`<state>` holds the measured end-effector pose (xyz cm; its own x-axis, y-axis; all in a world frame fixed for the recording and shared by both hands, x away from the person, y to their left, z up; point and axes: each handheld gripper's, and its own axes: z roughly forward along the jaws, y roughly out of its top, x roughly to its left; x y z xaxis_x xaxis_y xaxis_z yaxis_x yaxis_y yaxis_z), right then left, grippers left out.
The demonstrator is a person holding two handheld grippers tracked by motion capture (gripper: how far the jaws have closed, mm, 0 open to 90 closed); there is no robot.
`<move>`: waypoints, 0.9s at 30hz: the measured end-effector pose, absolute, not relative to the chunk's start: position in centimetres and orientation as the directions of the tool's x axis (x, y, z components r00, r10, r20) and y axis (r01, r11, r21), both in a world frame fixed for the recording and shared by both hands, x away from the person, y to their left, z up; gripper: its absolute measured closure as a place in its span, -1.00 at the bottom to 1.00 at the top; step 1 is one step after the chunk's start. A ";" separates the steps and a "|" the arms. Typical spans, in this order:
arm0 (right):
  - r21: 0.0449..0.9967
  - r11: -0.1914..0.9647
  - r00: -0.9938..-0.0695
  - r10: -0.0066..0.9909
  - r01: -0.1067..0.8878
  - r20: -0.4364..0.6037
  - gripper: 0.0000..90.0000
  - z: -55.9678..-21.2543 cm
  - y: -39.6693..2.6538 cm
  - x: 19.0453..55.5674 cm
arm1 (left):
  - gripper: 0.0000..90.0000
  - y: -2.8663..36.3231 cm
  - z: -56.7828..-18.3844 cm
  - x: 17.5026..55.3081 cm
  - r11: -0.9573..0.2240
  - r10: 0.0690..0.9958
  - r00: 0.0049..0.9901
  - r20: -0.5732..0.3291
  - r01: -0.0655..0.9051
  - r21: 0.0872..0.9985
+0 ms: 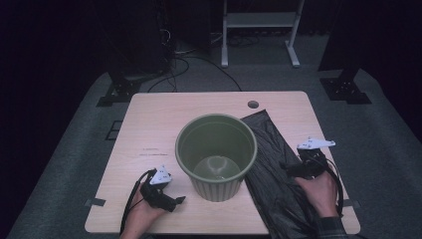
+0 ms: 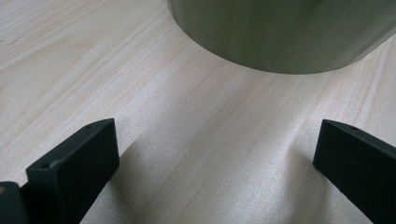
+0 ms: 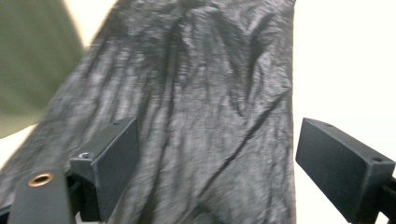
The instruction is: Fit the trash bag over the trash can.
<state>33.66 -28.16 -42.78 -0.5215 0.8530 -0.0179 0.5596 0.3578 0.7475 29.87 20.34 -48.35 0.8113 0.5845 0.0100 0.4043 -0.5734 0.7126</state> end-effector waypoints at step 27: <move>0.671 0.343 -0.557 0.821 0.657 0.125 -0.74 -47.6 -28.0 37.0 | -1.00 20.3 -48.4 29.9 -0.574 0.584 0.812 0.010 0.404 0.712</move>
